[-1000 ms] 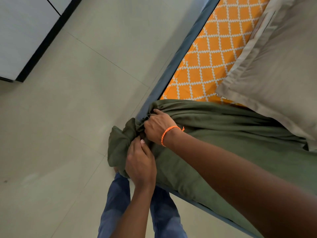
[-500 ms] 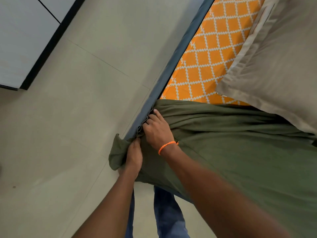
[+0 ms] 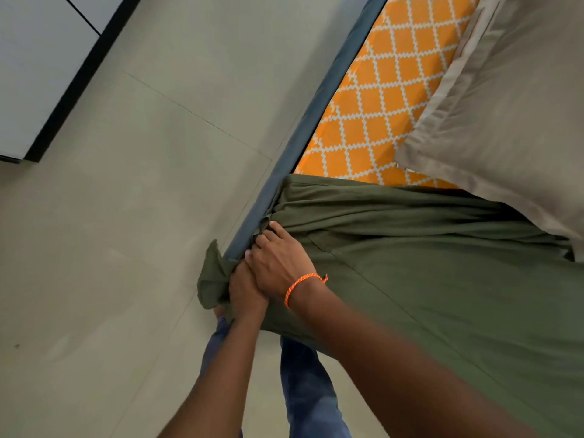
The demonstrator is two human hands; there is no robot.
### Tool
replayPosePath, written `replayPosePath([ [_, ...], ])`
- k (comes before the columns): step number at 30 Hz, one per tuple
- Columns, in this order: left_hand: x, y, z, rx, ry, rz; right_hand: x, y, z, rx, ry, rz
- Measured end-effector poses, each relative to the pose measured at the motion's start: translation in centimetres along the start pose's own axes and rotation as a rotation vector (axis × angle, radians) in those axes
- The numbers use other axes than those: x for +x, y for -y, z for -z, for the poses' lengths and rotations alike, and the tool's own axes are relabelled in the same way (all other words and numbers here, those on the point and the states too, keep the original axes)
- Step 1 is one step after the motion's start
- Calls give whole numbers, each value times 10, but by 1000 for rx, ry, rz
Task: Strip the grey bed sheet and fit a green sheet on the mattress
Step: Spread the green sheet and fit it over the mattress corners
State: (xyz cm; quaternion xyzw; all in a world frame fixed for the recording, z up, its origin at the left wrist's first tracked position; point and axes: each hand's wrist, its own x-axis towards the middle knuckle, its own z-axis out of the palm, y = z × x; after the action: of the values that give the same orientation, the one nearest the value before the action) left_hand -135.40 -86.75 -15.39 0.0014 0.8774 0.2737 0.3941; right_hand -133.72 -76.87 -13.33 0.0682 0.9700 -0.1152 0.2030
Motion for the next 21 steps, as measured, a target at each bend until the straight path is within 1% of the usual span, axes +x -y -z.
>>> replayPosePath([
  [1,-10,-2,7,51,-142,-50,3,1,3,-20,48,-4],
  [2,-19,3,11,104,-320,-100,4,1,5,-57,104,-6],
  [3,-29,9,17,169,-452,-175,7,2,8,-110,160,7],
  [4,-38,14,24,248,-538,-258,10,1,11,-161,212,29],
  [5,-44,20,28,313,-538,-317,13,0,14,-193,258,38],
  [6,-44,24,33,353,-491,-316,20,-1,16,-210,302,30],
  [9,-37,40,38,338,-334,-226,39,0,11,-237,447,5],
  [11,-31,42,37,336,-293,-226,43,-2,9,-197,476,-41],
  [14,-15,35,48,426,-361,-347,33,-3,8,-124,356,-31],
  [17,-15,30,55,481,-319,-491,20,7,-2,-64,212,-38],
  [18,-21,30,54,459,-294,-535,16,10,-13,-48,118,-72],
  [19,-28,32,50,416,-271,-535,13,12,-22,-17,-4,-117],
  [20,-34,35,47,355,-264,-496,10,16,-29,53,-148,-165],
  [21,-41,40,44,300,-242,-421,2,25,-33,157,-309,-229],
])
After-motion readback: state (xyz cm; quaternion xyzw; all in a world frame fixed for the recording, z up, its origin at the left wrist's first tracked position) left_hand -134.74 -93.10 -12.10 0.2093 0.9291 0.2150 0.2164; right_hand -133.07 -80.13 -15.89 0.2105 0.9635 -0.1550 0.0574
